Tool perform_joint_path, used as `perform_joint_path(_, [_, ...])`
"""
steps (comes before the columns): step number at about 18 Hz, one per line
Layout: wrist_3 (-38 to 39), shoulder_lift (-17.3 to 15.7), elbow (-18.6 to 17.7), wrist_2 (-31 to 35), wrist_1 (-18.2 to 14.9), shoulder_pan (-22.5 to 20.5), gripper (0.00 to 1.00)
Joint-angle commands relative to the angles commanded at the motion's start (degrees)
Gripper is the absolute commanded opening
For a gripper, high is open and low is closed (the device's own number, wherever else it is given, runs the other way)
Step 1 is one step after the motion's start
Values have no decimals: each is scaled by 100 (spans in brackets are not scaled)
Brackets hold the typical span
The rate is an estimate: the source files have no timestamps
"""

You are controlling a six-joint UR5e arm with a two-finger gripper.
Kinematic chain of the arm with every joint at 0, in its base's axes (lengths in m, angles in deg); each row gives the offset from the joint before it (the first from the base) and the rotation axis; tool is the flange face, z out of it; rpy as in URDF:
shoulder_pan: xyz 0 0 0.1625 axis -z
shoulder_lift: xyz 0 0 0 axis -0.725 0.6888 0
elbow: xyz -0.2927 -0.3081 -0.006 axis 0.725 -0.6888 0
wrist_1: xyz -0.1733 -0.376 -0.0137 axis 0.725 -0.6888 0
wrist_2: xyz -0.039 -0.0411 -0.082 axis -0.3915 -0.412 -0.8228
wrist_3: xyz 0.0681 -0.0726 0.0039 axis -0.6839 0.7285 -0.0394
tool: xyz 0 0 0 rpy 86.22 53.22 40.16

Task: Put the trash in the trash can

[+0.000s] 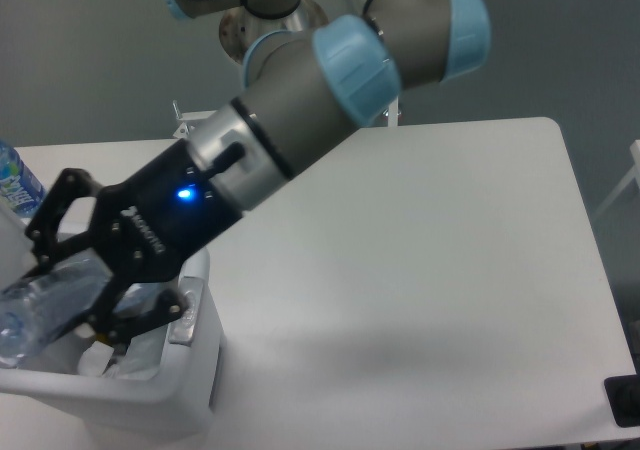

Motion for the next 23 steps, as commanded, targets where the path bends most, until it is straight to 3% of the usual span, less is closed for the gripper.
perform_joint_path(1, [-79,-9,-44,0,19,9,44])
perform_joint_path(3, [-211,-44,-167,0,28,79,59])
perform_joint_path(5, [-352,-123,-334,9,28,97,88])
perform_joint_path(7, [-370,-184,-440,18,28,88,100])
perform_joint_path(15, [-379,-553,-800,44,10,-430,100])
perform_joint_path(20, [-388,-554,-809,70,19,-1018,100])
perform_joint_path(23, [-588,-554,-1063,639,19,-1361,100])
